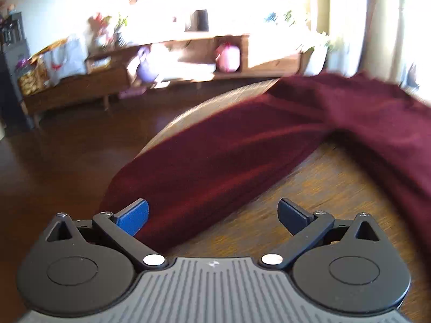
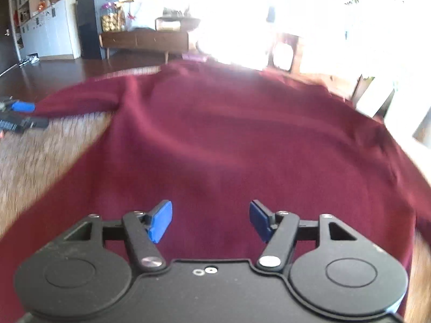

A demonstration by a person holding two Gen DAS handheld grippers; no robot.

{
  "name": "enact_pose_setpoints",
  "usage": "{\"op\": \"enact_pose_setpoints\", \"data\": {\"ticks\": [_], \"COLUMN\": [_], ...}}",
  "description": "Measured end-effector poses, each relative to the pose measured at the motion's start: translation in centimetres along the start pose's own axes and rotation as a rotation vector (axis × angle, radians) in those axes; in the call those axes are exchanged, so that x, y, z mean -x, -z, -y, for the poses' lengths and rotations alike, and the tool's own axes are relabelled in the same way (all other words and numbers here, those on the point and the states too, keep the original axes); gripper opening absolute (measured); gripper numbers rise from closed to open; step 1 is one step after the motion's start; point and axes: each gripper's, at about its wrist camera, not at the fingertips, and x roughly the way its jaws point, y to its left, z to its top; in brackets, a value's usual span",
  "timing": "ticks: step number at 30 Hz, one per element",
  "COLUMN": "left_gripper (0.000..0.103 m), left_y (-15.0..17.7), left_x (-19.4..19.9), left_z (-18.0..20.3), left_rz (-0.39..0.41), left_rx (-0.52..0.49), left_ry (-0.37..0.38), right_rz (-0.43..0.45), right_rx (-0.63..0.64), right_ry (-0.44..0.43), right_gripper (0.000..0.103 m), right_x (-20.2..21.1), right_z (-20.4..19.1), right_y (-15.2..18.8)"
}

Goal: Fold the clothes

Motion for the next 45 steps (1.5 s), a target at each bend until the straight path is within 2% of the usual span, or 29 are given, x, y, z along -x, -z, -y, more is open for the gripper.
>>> {"op": "enact_pose_setpoints", "data": {"ticks": [4,7,11,16,21,25,28,32,35,38,42,45], "left_gripper": [0.103,0.103,0.103,0.103,0.103,0.103,0.103,0.103,0.103,0.103,0.103,0.103], "left_y": [-1.1,-1.0,0.0,1.7,2.6,2.3,1.8,2.3,2.7,3.1,3.7,4.1], "left_x": [2.0,2.2,1.4,-0.1,0.0,0.6,2.4,2.7,2.8,2.6,2.3,2.5], "left_z": [5.4,9.6,14.1,16.5,16.8,16.7,16.8,18.6,19.4,19.8,20.5,20.8], "left_rz": [0.034,0.02,-0.016,-0.05,-0.022,-0.008,0.025,0.021,0.013,0.004,0.0,0.011], "left_rx": [-0.045,-0.059,-0.106,-0.148,-0.187,-0.135,-0.084,-0.102,-0.125,-0.148,-0.189,-0.229], "left_ry": [0.102,0.213,0.334,0.352,0.335,0.348,0.405,0.459,0.489,0.492,0.465,0.448], "right_rz": [0.063,0.081,0.044,-0.006,-0.02,-0.003,0.011,-0.007,0.051,0.036,-0.019,-0.004], "right_rx": [0.04,-0.013,-0.087,-0.054,-0.065,-0.094,-0.108,-0.106,-0.058,0.022,0.062,0.049], "right_ry": [0.017,0.0,0.002,0.042,0.018,0.007,0.019,0.035,-0.064,-0.16,-0.149,-0.127], "right_gripper": [0.103,0.103,0.103,0.103,0.103,0.103,0.103,0.103,0.103,0.103,0.103,0.103], "right_x": [-3.5,-7.1,-12.6,-17.8,-21.0,-22.6,-23.7,-23.0,-19.2,-16.6,-17.6,-19.3], "right_z": [0.8,1.0,1.3,1.0,1.8,2.2,2.2,1.7,0.4,-1.9,-4.3,-4.9], "right_y": [-7.0,-11.3,-14.7,-15.4,-16.0,-17.1,-17.9,-18.9,-17.8,-15.6,-14.4,-15.2]}}
